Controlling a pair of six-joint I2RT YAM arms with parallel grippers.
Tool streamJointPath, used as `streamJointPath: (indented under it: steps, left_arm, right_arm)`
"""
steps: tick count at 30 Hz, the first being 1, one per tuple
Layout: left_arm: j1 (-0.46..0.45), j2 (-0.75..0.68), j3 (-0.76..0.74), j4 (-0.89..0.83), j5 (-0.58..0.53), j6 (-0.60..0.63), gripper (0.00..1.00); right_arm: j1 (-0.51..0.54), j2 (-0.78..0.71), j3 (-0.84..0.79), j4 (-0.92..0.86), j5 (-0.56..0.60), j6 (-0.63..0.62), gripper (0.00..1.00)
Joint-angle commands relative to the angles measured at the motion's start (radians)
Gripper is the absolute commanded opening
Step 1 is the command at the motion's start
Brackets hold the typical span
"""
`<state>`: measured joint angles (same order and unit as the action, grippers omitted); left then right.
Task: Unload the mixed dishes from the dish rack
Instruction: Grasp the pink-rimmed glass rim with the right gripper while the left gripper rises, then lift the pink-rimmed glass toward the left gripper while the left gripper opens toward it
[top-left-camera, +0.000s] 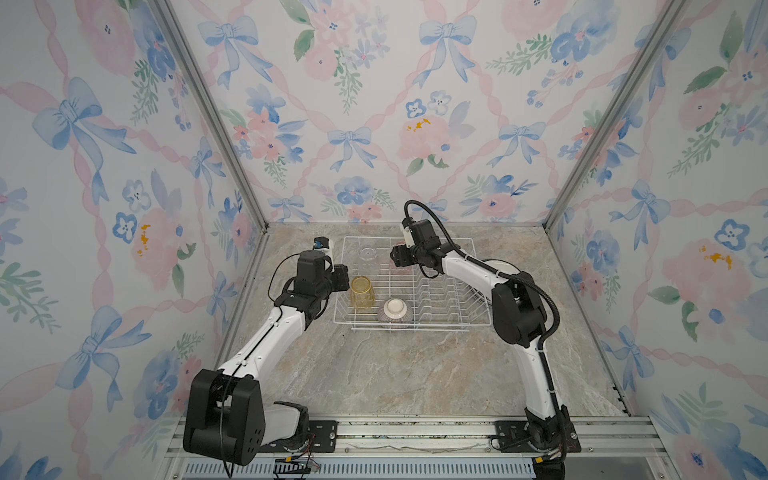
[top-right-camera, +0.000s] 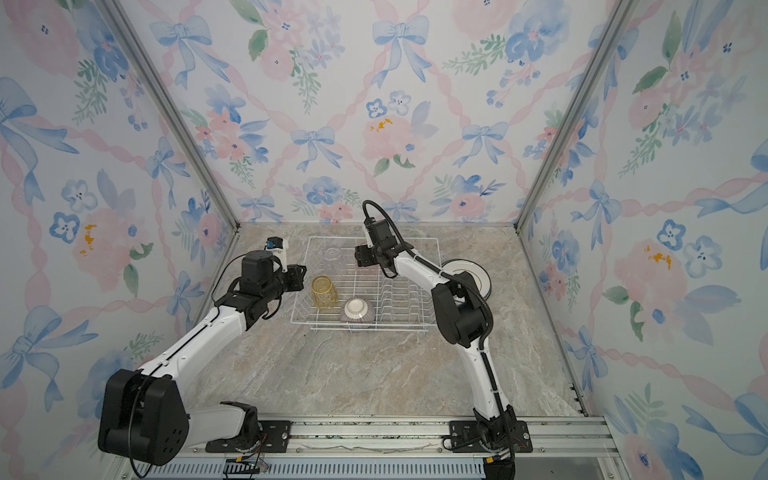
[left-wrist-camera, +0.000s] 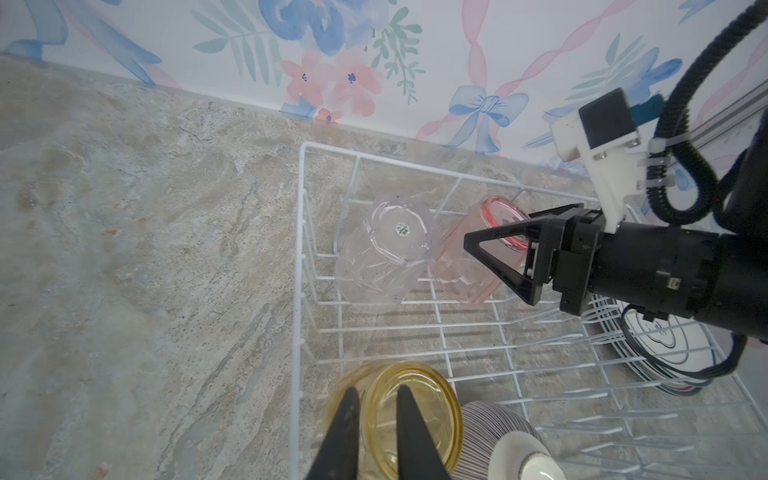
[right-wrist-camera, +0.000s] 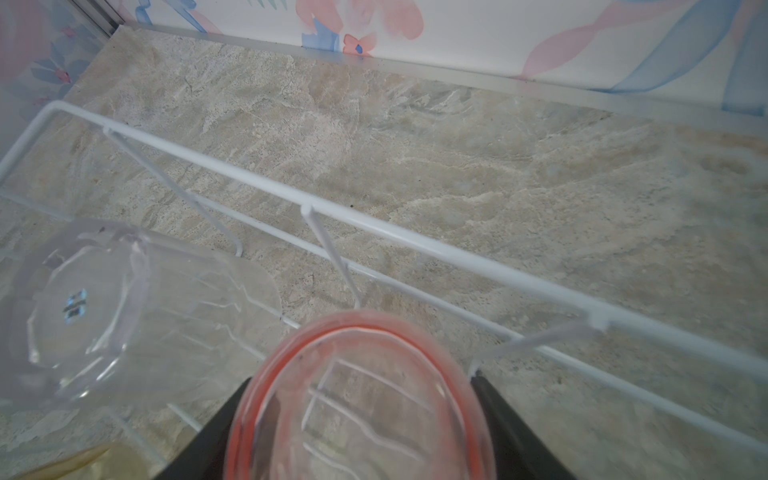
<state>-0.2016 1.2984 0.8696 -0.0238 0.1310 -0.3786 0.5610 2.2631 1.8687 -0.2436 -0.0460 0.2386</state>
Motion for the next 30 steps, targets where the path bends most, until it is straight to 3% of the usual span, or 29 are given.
streamJointPath:
  steps: [1,5,8,21,30]
  left_arm:
    - [0.006,0.032,0.035,0.016,0.091,-0.023,0.22]
    - [0.004,0.067,0.055,0.035,0.189,-0.046,0.24]
    - [0.004,0.093,0.065,0.06,0.268,-0.068,0.35]
    - [0.005,0.181,0.042,0.337,0.542,-0.247,0.28]
    - [-0.009,0.236,0.023,0.53,0.625,-0.358,0.35]
  right_arm:
    - [-0.012,-0.1,-0.057,0.062,-0.067,0.049,0.31]
    - [-0.019,-0.184,-0.13,0.128,-0.113,0.08,0.31]
    - [-0.027,-0.236,-0.177,0.172,-0.154,0.108,0.31]
    - [-0.094,-0.391,-0.375,0.408,-0.388,0.32,0.29]
    - [-0.105,-0.418,-0.46,0.588,-0.505,0.506,0.29]
